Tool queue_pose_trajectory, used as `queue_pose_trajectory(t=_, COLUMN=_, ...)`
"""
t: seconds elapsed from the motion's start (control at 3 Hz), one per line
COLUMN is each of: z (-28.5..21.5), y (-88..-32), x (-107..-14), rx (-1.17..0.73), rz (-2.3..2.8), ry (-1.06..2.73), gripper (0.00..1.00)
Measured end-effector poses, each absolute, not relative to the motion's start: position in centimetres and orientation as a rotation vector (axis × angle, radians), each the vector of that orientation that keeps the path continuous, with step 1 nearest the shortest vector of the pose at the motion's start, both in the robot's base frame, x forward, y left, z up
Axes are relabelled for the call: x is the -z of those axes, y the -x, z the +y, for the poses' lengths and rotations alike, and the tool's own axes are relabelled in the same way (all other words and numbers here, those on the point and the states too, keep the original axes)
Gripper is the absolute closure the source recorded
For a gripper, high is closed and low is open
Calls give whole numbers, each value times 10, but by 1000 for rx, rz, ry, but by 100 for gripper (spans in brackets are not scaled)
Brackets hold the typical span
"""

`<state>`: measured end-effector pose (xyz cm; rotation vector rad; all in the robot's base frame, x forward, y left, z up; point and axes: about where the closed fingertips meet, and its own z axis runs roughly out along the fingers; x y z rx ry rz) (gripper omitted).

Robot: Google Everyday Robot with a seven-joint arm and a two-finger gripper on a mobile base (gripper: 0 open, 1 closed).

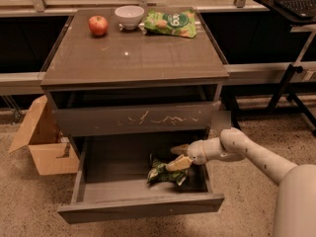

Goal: Place green jalapeno chip bag into middle drawer

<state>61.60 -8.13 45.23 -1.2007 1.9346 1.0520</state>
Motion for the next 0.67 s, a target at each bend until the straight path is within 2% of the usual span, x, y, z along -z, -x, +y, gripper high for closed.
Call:
queue_pose_trajectory(t=0.33, z=-84, y=-608, x=-474, rx=-1031, rz=1903, ry=1199, gripper=0)
queue_pose_trajectory(t=0.67, z=-91, y=-593, x=-509, rx=-1000, rz=1854, ry=1186, gripper=0)
